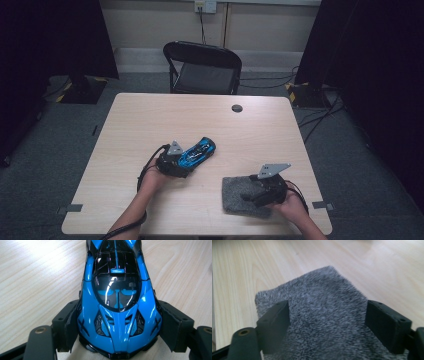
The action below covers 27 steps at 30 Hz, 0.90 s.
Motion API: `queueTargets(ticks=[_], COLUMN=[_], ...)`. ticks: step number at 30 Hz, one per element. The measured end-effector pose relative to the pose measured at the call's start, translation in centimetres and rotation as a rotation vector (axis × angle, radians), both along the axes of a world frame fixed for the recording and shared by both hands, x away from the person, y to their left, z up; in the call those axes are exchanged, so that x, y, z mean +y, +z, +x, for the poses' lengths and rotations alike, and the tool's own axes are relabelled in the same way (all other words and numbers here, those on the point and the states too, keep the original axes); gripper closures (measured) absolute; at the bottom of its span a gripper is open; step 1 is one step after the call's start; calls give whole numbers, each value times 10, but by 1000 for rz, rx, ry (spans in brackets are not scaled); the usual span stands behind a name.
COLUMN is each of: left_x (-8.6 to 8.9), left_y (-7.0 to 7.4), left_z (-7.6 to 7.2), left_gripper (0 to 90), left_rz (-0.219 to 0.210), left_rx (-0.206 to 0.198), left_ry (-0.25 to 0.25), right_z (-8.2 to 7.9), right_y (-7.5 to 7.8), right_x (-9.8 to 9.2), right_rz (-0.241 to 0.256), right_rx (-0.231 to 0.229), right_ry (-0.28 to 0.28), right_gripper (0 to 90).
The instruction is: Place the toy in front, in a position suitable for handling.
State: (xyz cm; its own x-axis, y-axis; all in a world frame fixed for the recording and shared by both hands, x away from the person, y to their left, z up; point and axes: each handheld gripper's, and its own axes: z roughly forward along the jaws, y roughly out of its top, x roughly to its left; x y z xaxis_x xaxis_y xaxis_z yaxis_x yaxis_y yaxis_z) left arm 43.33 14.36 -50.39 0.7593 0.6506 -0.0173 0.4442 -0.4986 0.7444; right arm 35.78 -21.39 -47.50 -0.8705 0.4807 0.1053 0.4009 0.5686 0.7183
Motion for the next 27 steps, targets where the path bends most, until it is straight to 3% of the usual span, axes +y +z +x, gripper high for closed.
queueTargets(ticks=[5, 6, 14, 20, 27], left_x=[0, 0, 0, 0, 0], left_y=[0, 0, 0, 0, 0], left_z=[0, 0, 0, -1, -1], left_gripper=[258, 258, 258, 258, 258], left_rz=[-2, -2, -2, -3, -2], left_rx=[2, 2, 2, 2, 1], left_ry=[3, 3, 4, 5, 6], right_z=[-1, -2, -7, -7, -10], right_y=[-7, -12, -14, -14, -11], right_x=[5, 7, 9, 10, 12], right_rz=[-42, -72, -82, -94, -102], right_rx=[12, 14, -16, -10, -3], right_ry=[6, 5, -14, -16, -39], right_gripper=[280, 281, 286, 319, 495])
